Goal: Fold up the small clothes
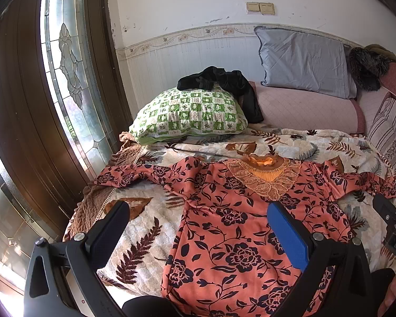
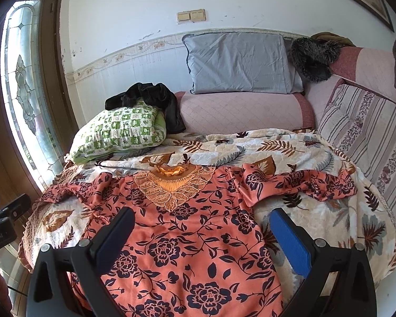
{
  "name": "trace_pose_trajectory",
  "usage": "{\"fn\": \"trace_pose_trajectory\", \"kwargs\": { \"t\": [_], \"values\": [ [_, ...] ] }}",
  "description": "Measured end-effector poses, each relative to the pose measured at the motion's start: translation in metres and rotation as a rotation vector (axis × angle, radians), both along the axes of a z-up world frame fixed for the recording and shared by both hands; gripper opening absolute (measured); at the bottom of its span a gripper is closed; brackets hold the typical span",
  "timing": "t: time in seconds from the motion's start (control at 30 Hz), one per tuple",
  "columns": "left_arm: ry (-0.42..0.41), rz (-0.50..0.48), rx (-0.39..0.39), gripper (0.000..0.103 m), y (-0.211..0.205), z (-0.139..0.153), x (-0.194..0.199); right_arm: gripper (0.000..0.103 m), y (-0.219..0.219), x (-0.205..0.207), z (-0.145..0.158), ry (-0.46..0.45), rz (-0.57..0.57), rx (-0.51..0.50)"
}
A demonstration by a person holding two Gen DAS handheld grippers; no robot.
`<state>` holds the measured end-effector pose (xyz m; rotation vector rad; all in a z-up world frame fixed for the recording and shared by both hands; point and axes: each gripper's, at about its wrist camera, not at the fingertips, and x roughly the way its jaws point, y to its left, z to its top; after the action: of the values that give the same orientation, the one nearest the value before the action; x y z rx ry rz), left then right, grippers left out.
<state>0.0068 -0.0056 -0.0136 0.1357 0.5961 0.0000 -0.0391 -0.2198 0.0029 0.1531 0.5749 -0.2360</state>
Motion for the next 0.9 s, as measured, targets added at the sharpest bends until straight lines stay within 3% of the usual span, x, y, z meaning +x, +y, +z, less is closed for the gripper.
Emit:
{"fn": "trace_pose_trajectory", "kwargs": {
  "t": [0.9],
  "values": [
    [0.036,0.002,0.020,0.103,-0.009,-0.012,0.014,0.103,-0.010,0.011,-0.014,0.038,-0.005,0.024]
  ]
}}
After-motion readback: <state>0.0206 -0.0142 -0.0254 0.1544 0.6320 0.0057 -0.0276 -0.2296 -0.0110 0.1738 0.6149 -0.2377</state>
